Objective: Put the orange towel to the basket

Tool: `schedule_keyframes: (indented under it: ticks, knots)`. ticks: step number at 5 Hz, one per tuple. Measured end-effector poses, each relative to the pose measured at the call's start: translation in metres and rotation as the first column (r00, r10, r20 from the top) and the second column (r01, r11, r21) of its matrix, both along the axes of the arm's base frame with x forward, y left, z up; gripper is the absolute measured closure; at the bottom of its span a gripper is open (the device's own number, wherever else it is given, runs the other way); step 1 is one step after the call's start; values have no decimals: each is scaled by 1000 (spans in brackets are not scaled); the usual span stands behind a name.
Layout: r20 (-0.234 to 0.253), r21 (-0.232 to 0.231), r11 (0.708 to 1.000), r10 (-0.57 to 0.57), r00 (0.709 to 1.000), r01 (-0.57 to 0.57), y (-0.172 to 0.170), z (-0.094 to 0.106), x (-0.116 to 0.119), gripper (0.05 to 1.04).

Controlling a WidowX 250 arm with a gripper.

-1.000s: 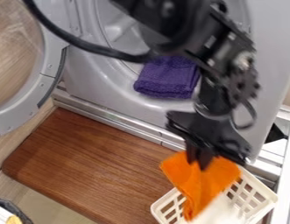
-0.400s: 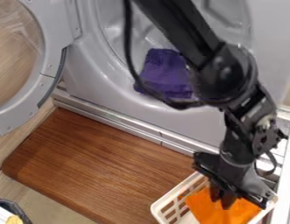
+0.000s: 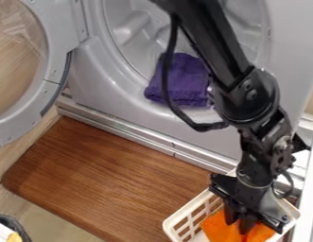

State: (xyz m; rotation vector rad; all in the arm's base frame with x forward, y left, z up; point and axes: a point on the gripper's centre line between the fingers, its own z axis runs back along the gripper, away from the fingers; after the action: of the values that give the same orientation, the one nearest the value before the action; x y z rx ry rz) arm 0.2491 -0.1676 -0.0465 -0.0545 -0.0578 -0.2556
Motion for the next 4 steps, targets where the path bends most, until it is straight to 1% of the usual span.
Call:
schedule_keyframes:
  ticks: [1, 2, 3, 4]
  knots:
    - [-18, 7, 1000, 14, 1000, -14, 1, 1, 0, 488]
    - [-26, 14, 1000, 8, 1000, -8, 2, 2, 0, 184]
    - [-26, 43, 999, -4, 1000, 5, 6, 7, 3, 70]
    - [17, 70, 997, -29, 999, 28, 10, 44, 9, 74]
